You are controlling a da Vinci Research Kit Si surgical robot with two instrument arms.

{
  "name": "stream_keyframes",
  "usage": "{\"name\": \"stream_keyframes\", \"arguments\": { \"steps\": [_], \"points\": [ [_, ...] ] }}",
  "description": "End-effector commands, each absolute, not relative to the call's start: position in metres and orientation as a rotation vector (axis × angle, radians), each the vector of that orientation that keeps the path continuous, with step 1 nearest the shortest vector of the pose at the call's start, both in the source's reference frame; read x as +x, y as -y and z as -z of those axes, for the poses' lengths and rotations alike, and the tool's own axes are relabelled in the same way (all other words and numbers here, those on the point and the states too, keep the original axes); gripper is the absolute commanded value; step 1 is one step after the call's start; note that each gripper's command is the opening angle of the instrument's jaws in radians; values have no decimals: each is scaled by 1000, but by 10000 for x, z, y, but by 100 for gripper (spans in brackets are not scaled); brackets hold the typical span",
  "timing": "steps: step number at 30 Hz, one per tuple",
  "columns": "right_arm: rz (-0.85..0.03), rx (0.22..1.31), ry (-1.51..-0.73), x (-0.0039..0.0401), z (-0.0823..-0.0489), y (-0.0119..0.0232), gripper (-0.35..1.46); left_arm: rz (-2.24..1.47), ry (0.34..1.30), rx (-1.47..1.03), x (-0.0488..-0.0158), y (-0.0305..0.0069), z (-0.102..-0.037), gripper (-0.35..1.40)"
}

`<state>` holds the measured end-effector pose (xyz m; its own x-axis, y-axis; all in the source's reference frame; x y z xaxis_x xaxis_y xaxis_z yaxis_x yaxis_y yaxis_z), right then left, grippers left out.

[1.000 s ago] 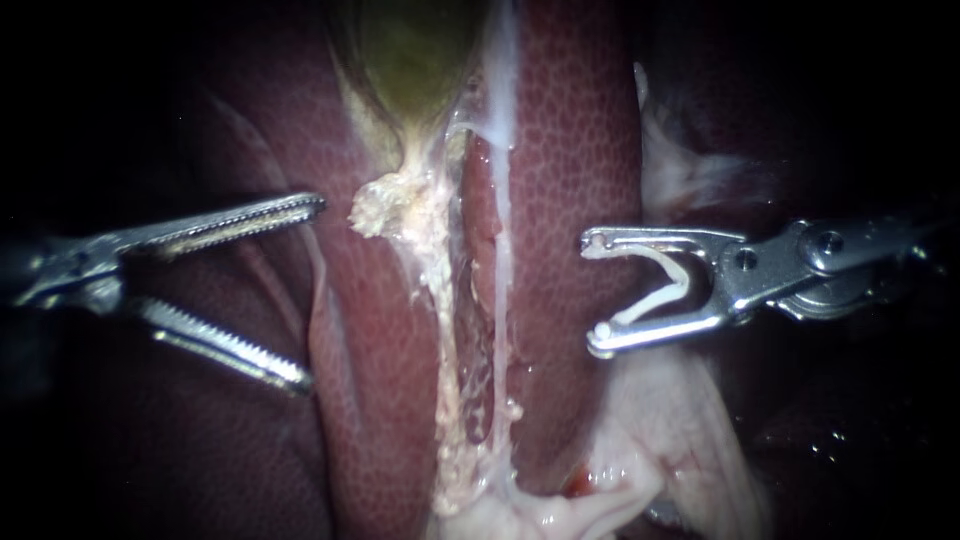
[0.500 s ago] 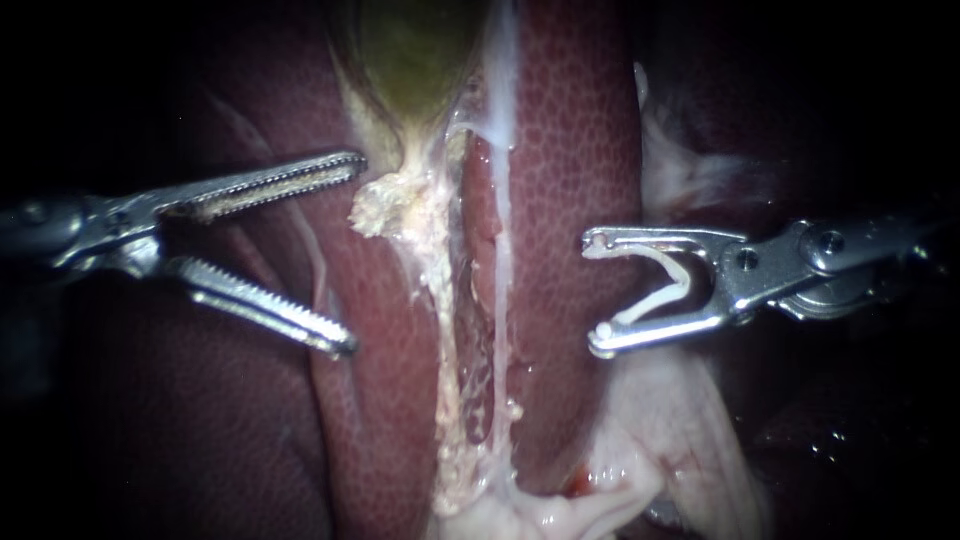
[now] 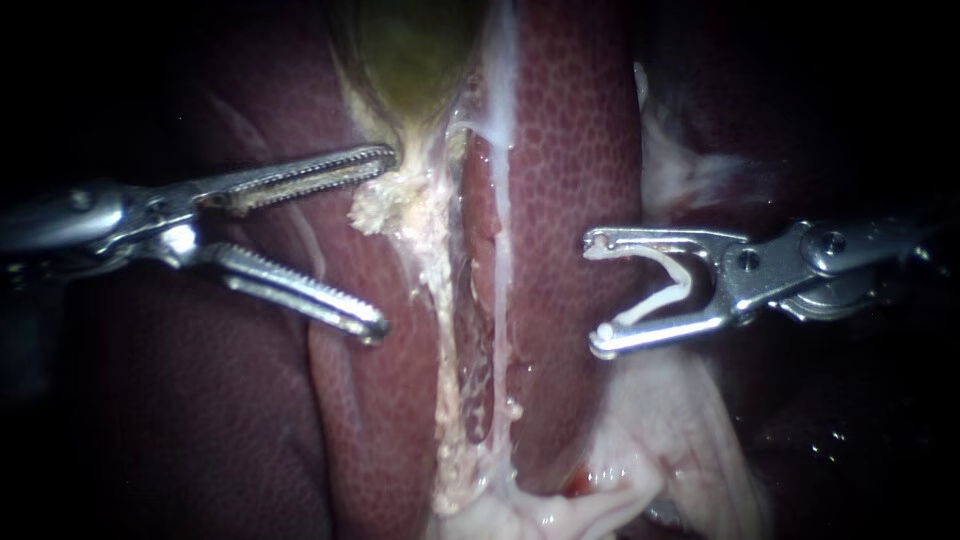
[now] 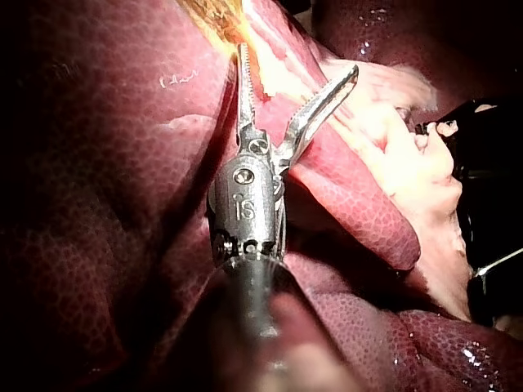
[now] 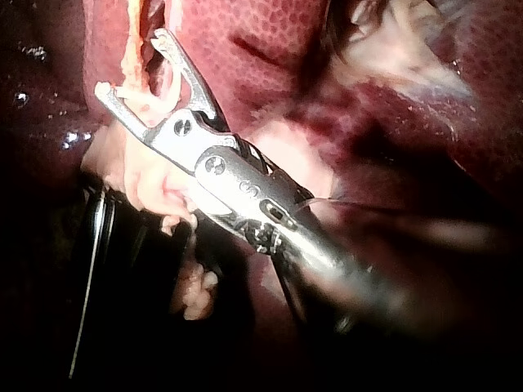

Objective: Grabbing gallbladder

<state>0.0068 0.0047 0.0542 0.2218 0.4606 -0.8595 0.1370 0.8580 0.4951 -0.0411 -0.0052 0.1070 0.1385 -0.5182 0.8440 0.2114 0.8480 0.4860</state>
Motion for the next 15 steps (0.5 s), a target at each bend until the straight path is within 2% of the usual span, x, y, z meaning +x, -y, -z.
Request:
{"name": "stream_keyframes", "arguments": {
  "steps": [1,10,15],
  "points": [
    [-239,533,-1346,68,-542,-47,60,546,1331,278,-411,52,-1071,86],
    [-239,533,-1346,68,-542,-47,60,647,1305,282,-412,47,-1086,66],
    [-239,533,-1346,68,-542,-48,60,675,1286,262,-410,49,-1102,47]
  ]
}}
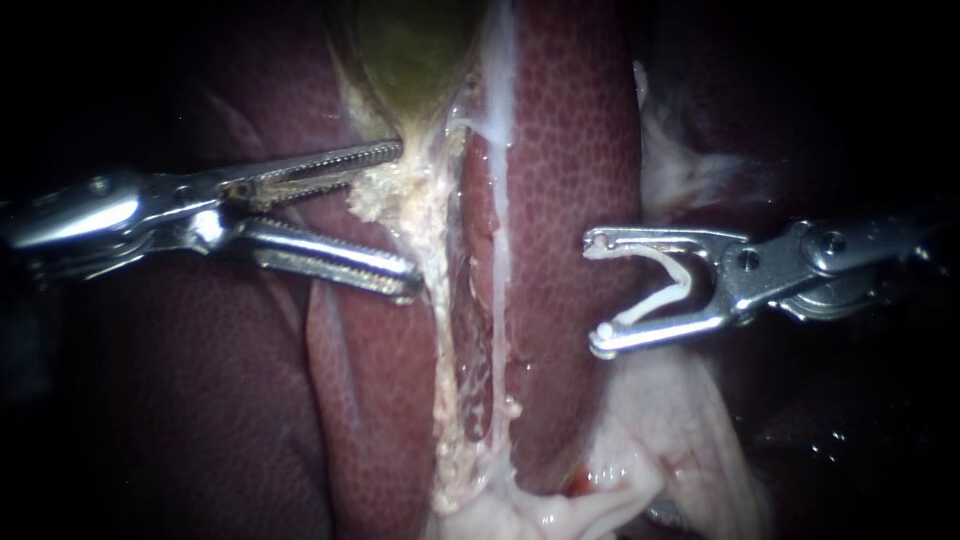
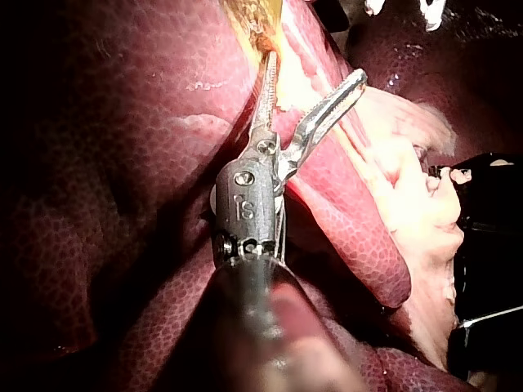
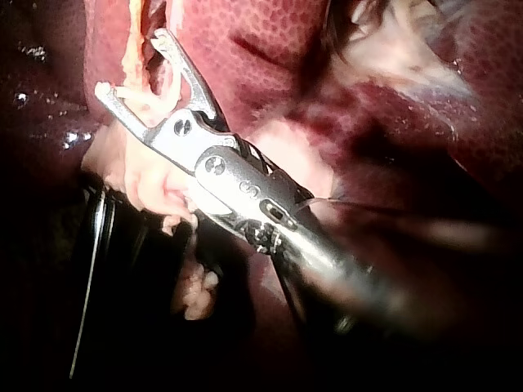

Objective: Grabbing gallbladder

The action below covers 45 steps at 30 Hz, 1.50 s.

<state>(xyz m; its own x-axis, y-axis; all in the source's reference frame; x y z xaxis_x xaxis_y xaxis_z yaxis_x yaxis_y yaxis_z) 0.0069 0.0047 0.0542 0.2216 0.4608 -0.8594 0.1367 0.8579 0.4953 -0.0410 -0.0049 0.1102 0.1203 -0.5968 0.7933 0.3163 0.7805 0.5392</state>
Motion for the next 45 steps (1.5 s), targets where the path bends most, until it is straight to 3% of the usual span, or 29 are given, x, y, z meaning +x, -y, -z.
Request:
{"name": "stream_keyframes", "arguments": {
  "steps": [1,3,7,13,33,45],
  "points": [
    [-239,533,-1346,68,-542,-48,60,682,1278,262,-410,49,-1105,44],
    [-239,533,-1346,68,-542,-48,60,698,1263,268,-408,50,-1112,34],
    [-239,533,-1346,68,-542,-48,60,717,1254,274,-405,51,-1113,-3],
    [-239,533,-1346,67,-542,-48,60,737,1250,280,-396,49,-1102,-35],
    [-244,537,-1345,67,-544,-49,60,767,1223,309,-384,53,-1088,-35],
    [-244,537,-1345,66,-544,-49,60,795,1230,321,-346,35,-1035,-35]
  ]
}}
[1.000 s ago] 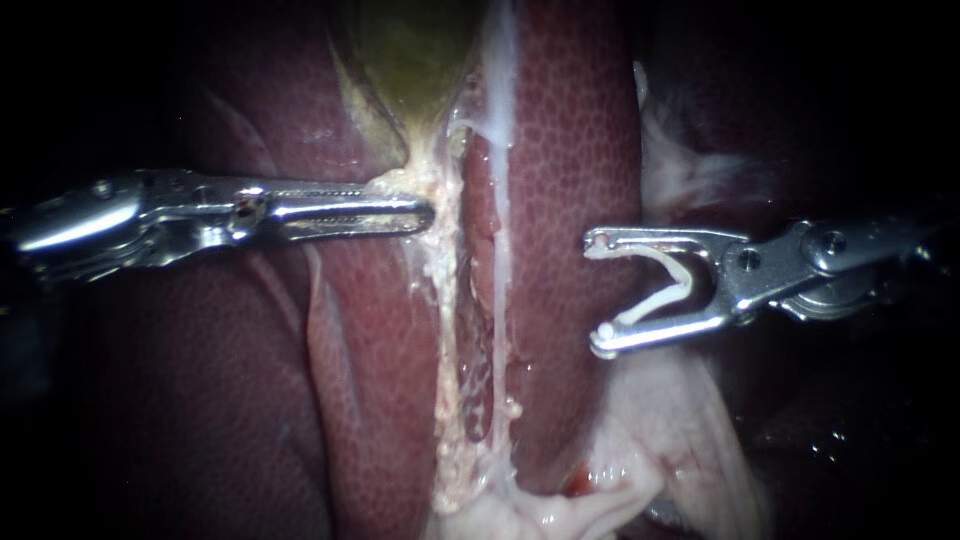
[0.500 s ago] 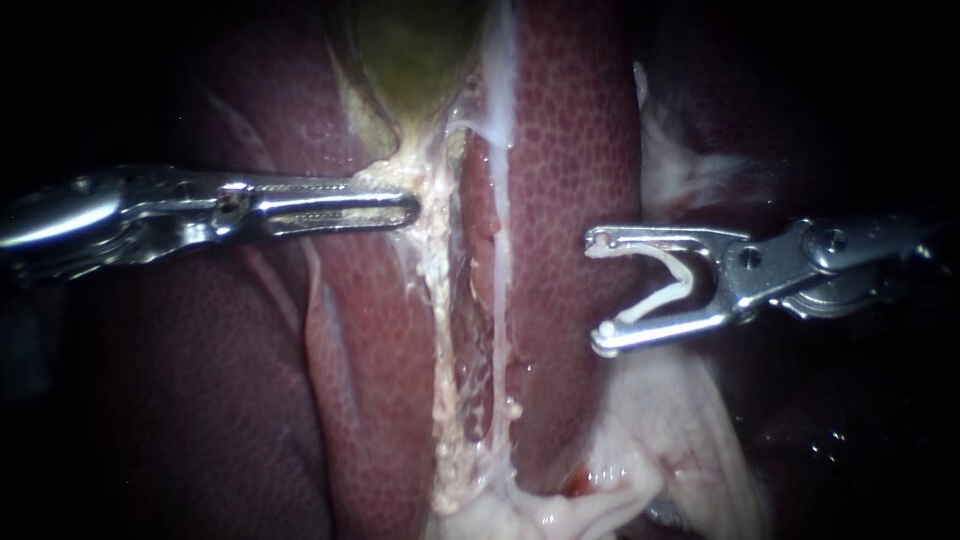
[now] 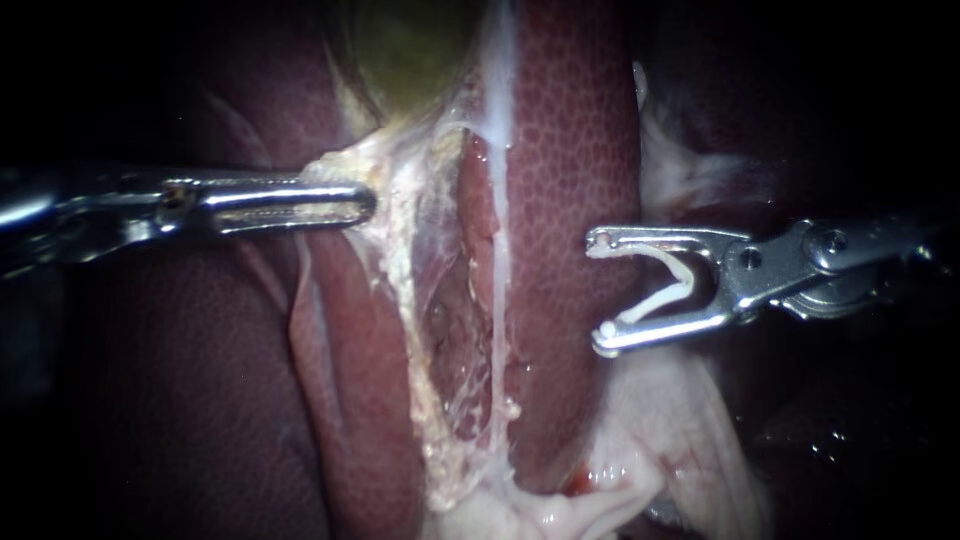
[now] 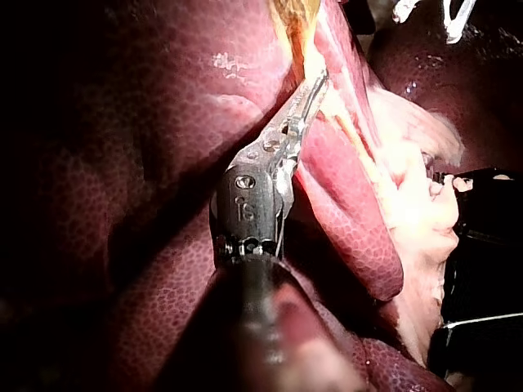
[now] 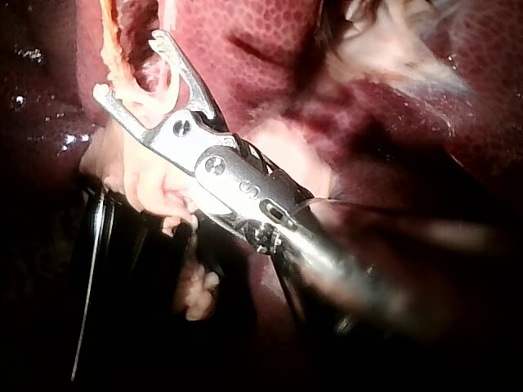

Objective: Grabbing gallbladder

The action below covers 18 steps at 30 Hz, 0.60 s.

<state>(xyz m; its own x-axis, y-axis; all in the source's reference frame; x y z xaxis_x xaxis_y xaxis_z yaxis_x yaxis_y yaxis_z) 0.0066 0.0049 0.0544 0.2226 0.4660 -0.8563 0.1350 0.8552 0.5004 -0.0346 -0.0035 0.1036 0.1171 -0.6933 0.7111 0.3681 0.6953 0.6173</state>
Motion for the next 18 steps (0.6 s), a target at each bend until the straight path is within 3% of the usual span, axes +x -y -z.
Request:
{"name": "stream_keyframes", "arguments": {
  "steps": [1,18],
  "points": [
    [-244,537,-1345,66,-544,-49,60,800,1231,318,-344,34,-1033,-35],
    [-244,537,-1345,67,-544,-49,60,834,1255,294,-317,12,-1001,-35]
  ]
}}
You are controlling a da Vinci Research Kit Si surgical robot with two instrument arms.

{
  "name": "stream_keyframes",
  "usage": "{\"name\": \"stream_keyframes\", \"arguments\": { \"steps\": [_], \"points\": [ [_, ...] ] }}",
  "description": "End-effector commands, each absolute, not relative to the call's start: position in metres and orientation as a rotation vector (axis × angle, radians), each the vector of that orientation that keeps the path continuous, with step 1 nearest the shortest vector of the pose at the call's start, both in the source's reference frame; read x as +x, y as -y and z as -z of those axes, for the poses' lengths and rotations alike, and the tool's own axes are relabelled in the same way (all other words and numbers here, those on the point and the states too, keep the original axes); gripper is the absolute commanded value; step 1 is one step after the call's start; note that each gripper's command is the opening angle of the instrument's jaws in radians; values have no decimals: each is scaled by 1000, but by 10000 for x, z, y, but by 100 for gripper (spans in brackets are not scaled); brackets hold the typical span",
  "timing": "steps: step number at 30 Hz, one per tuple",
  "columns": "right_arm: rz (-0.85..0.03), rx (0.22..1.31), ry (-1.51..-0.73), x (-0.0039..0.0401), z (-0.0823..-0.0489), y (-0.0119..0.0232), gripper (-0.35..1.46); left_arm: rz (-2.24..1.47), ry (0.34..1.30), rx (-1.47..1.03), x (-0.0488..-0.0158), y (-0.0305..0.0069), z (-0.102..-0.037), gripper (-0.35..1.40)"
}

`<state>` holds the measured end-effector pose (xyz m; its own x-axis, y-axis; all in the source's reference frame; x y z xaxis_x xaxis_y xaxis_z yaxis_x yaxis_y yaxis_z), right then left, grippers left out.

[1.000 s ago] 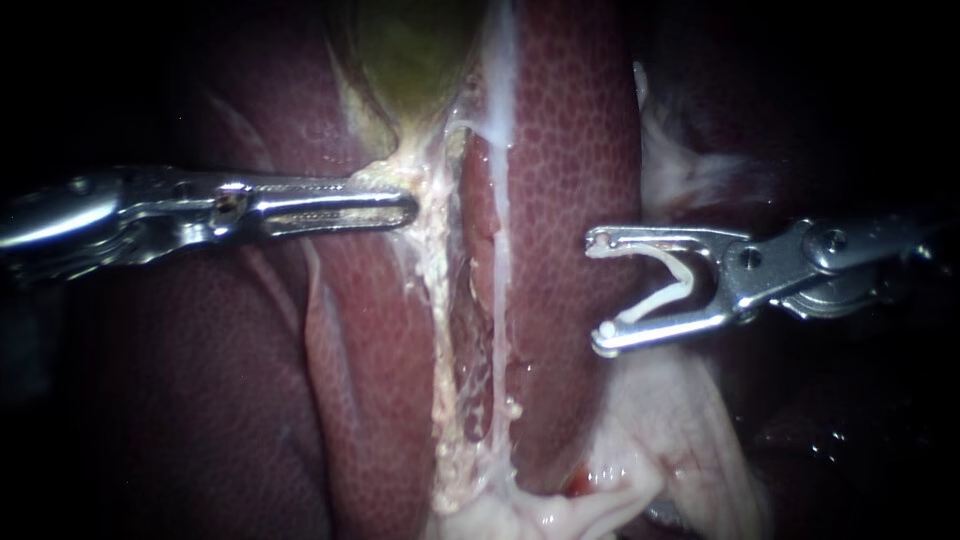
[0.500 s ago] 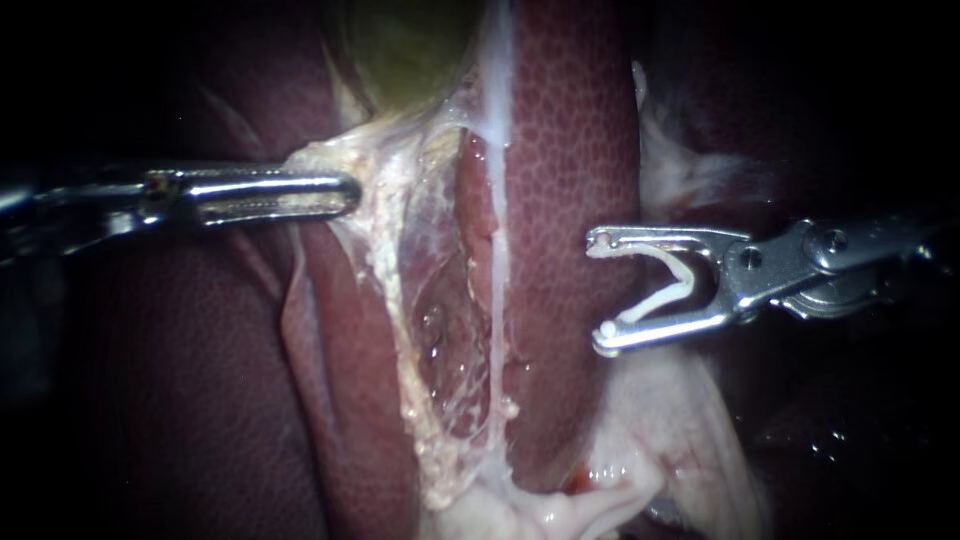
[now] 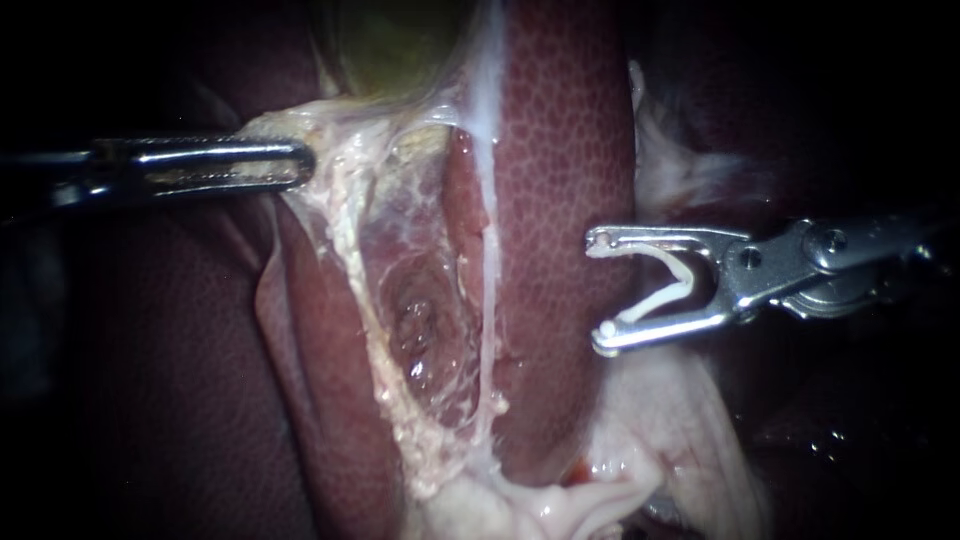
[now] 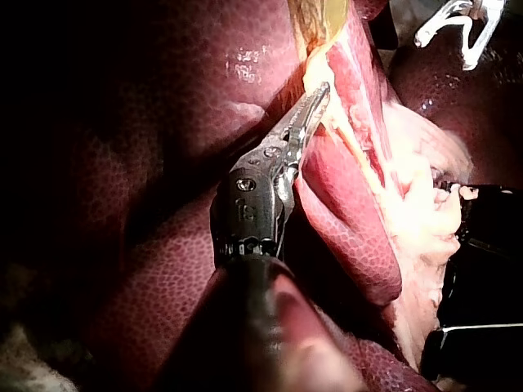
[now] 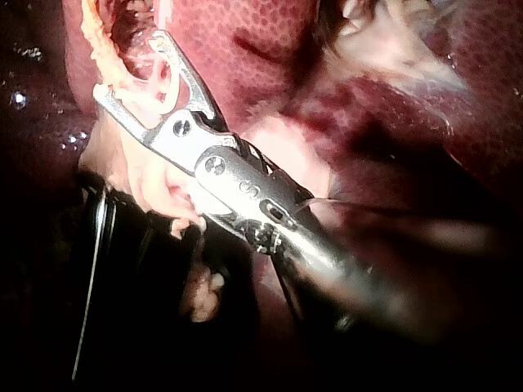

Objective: Grabbing gallbladder

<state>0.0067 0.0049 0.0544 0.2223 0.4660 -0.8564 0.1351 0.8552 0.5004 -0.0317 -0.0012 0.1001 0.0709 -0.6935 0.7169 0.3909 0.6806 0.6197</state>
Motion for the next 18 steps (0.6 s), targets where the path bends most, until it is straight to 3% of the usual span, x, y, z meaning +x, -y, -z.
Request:
{"name": "stream_keyframes", "arguments": {
  "steps": [1,18],
  "points": [
    [-244,537,-1345,67,-544,-49,60,835,1255,293,-317,13,-1001,-35],
    [-244,536,-1344,67,-545,-49,60,837,1254,289,-318,15,-1003,-35]
  ]
}}
